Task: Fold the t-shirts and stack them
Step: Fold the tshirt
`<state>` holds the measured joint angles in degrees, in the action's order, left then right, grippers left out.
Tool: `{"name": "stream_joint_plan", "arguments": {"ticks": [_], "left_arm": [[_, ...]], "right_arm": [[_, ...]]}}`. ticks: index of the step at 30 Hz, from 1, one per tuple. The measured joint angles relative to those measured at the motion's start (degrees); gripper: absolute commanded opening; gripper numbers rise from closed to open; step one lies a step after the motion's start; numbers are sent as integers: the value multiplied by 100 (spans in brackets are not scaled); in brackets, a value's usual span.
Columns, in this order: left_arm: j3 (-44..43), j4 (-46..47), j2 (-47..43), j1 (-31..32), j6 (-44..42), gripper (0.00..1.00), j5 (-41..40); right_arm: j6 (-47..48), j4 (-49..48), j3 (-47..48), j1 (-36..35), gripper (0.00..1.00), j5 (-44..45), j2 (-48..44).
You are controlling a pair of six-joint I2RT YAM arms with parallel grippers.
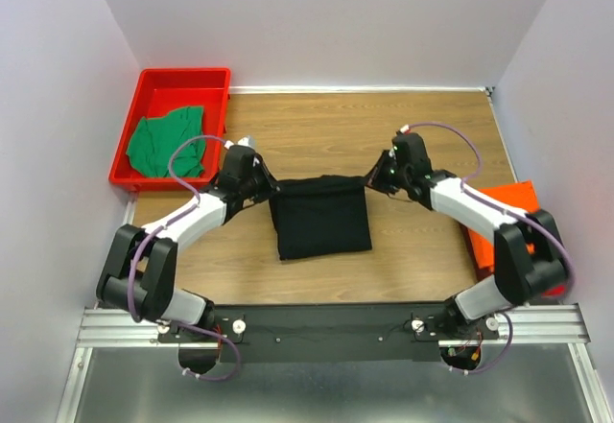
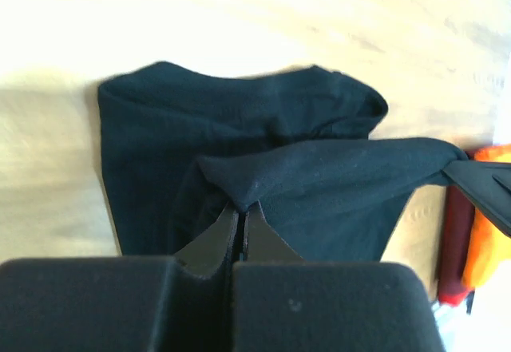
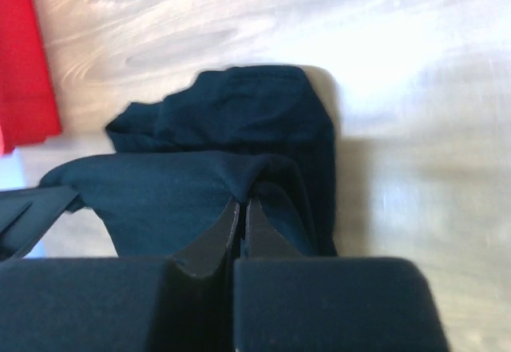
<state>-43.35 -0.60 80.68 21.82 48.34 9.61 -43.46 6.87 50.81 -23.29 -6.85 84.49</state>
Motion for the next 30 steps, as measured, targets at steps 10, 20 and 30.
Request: {"name": "stream_joint_plan", "arguments": {"ticks": [10, 20, 30], "left_arm": [[-592, 131, 1480, -955, -455, 46, 70], [-741, -31, 726, -1458, -529, 54, -98], [-306, -72, 116, -846, -369, 1, -455]], "right_arm": [[505, 7, 1836, 17, 78, 101, 2328], [776, 26, 1657, 39, 72, 315, 1770], [1078, 46, 1753, -721, 36, 796, 1956]]}}
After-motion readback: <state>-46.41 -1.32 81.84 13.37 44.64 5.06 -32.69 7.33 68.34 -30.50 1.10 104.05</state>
